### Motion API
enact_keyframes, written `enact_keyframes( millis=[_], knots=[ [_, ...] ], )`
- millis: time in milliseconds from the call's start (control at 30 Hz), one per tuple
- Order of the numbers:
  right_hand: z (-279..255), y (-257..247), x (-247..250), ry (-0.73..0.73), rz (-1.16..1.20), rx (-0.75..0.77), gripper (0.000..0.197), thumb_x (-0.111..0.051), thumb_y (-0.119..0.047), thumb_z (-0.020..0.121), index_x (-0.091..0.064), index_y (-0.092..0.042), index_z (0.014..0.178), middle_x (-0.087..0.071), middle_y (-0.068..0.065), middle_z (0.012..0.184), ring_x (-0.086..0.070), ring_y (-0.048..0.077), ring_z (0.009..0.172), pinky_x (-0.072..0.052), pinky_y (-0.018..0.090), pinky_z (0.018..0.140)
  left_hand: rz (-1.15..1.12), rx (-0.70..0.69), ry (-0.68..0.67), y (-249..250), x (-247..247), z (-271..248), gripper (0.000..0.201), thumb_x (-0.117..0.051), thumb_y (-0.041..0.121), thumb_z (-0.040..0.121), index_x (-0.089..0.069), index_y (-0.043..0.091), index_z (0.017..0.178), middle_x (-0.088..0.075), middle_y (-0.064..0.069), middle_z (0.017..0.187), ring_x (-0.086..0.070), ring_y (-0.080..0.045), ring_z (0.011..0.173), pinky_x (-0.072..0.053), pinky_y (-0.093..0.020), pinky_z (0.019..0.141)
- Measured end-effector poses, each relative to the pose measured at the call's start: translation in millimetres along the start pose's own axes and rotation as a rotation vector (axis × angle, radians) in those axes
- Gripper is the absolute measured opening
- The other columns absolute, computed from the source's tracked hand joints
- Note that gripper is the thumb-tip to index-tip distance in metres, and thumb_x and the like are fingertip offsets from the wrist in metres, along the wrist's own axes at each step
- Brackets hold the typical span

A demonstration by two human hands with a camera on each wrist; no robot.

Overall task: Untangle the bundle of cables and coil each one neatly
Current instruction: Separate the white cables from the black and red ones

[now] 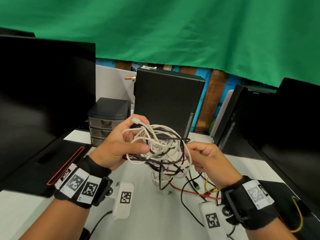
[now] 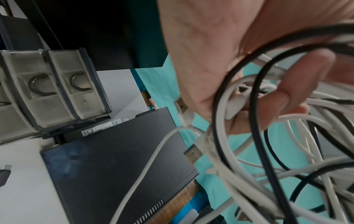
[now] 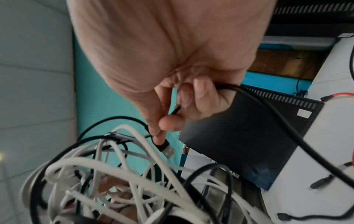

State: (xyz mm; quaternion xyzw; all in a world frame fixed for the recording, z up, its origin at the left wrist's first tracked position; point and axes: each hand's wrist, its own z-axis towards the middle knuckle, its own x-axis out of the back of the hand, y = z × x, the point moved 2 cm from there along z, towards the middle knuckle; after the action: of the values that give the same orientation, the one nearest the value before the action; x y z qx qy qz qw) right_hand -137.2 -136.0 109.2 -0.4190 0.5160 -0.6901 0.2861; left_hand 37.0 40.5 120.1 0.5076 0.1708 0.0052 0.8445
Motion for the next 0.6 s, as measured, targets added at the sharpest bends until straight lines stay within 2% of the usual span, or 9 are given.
enact_keyframes(
  millis=[100, 233, 333, 433, 467, 533, 600],
  knots=[
    [2, -2, 2, -0.003, -0.030, 0.011, 0.022, -0.058, -0.013, 0.099, -0.079, -0.019, 0.095, -0.052, 0.004, 0.066, -0.036, 0.006, 0.052, -0.030, 0.019, 0.048, 0.042, 0.022, -0.016, 1, -1, 1, 0.062, -0.096, 0.016, 0.056, -0.064, 0.020, 0.108, -0.068, -0.012, 0.088, -0.070, -0.022, 0.075, -0.061, -0.032, 0.068],
    [0, -6, 8, 0.016, -0.101, 0.046, 0.019, -0.060, -0.013, 0.097, -0.078, -0.017, 0.091, -0.059, 0.001, 0.065, -0.044, 0.005, 0.054, -0.037, 0.017, 0.052, 0.094, 0.029, -0.017, 1, -4, 1, 0.062, -0.096, 0.017, 0.056, -0.064, 0.021, 0.108, -0.069, -0.010, 0.089, -0.070, -0.022, 0.079, -0.060, -0.033, 0.072],
    [2, -9, 15, 0.070, -0.151, 0.051, 0.019, -0.060, -0.013, 0.097, -0.077, -0.020, 0.094, -0.068, 0.000, 0.074, -0.052, 0.008, 0.061, -0.045, 0.022, 0.060, 0.156, 0.034, -0.001, -1, -7, 2, 0.060, -0.096, 0.019, 0.056, -0.065, 0.022, 0.107, -0.069, -0.010, 0.092, -0.069, -0.024, 0.082, -0.060, -0.035, 0.074],
    [3, -15, 18, 0.243, -0.148, 0.084, 0.015, -0.064, -0.016, 0.095, -0.076, -0.025, 0.093, -0.074, -0.005, 0.091, -0.066, 0.008, 0.084, -0.052, 0.028, 0.078, 0.213, 0.033, 0.045, -2, -8, 2, 0.056, -0.095, 0.026, 0.059, -0.066, 0.023, 0.107, -0.069, -0.012, 0.095, -0.068, -0.027, 0.084, -0.059, -0.038, 0.072],
    [-1, -21, 17, 0.351, -0.170, 0.143, 0.012, -0.065, -0.017, 0.093, -0.075, -0.024, 0.091, -0.074, -0.006, 0.092, -0.066, 0.007, 0.088, -0.052, 0.026, 0.080, 0.236, 0.030, 0.062, -2, -9, 2, 0.054, -0.093, 0.028, 0.061, -0.065, 0.023, 0.107, -0.069, -0.013, 0.095, -0.066, -0.027, 0.082, -0.057, -0.038, 0.068],
    [-18, -44, 7, 0.532, -0.229, 0.349, 0.008, -0.067, -0.021, 0.091, -0.073, -0.022, 0.086, -0.070, -0.008, 0.083, -0.065, 0.008, 0.084, -0.050, 0.021, 0.074, 0.252, 0.016, 0.101, -1, -10, 3, 0.049, -0.087, 0.024, 0.065, -0.064, 0.018, 0.108, -0.068, -0.010, 0.091, -0.065, -0.020, 0.073, -0.054, -0.028, 0.058],
    [-40, -67, -16, 0.505, -0.340, 0.585, 0.013, -0.068, -0.023, 0.092, -0.072, -0.019, 0.080, -0.066, -0.007, 0.075, -0.063, 0.014, 0.077, -0.050, 0.024, 0.069, 0.244, -0.004, 0.129, -1, -12, 4, 0.045, -0.081, 0.020, 0.067, -0.062, 0.013, 0.108, -0.069, -0.009, 0.089, -0.066, -0.017, 0.073, -0.054, -0.024, 0.060]
  ],
)
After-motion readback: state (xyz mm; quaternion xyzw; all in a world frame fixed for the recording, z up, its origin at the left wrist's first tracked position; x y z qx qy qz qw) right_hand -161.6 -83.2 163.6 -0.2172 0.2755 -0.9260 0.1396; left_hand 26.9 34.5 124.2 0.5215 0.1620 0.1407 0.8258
